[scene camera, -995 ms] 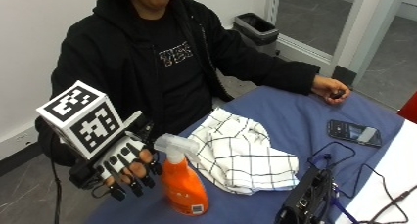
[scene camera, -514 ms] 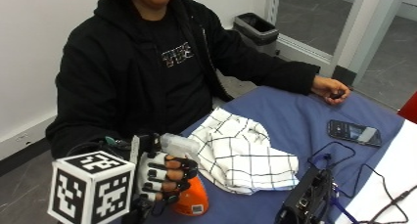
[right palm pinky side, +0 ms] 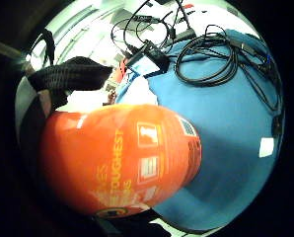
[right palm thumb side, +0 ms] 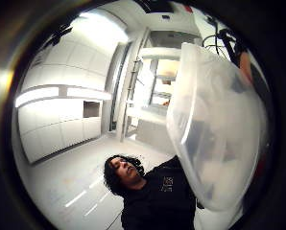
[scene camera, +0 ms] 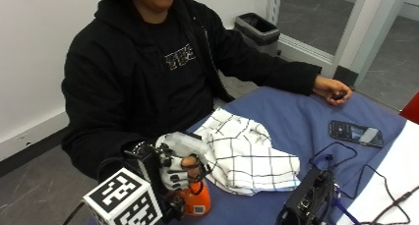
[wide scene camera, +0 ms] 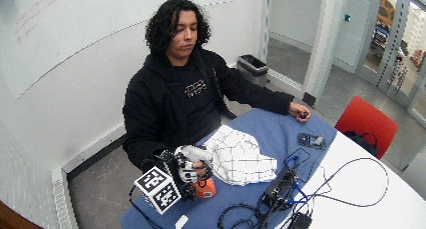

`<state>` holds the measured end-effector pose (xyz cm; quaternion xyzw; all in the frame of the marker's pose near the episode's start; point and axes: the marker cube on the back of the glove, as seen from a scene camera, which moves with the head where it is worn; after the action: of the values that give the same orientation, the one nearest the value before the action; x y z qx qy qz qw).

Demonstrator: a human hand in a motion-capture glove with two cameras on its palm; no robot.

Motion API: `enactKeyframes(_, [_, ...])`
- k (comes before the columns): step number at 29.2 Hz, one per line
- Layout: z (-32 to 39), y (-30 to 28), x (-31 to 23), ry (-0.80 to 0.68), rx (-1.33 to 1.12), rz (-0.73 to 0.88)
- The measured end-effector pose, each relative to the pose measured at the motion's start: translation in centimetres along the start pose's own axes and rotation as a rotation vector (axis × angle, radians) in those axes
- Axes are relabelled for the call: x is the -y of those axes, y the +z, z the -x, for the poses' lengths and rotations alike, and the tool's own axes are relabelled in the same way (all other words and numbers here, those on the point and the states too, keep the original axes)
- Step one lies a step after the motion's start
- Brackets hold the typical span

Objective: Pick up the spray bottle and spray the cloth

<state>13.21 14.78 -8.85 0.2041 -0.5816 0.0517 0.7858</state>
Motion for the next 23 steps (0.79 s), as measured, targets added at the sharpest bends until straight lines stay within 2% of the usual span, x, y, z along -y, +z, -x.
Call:
enactKeyframes(6, [-0.4,-0.6,1.0,0.03,0.048,0.015])
enactKeyframes(13, [-0.4,-0.4,0.1,-0.016,-0.011,0.023])
enactKeyframes(18, [-0.4,1.3,1.4,-0.026,-0.012,-0.018])
enactKeyframes(23, [2.0,0.5,0.5,0.077,-0.072,0.14])
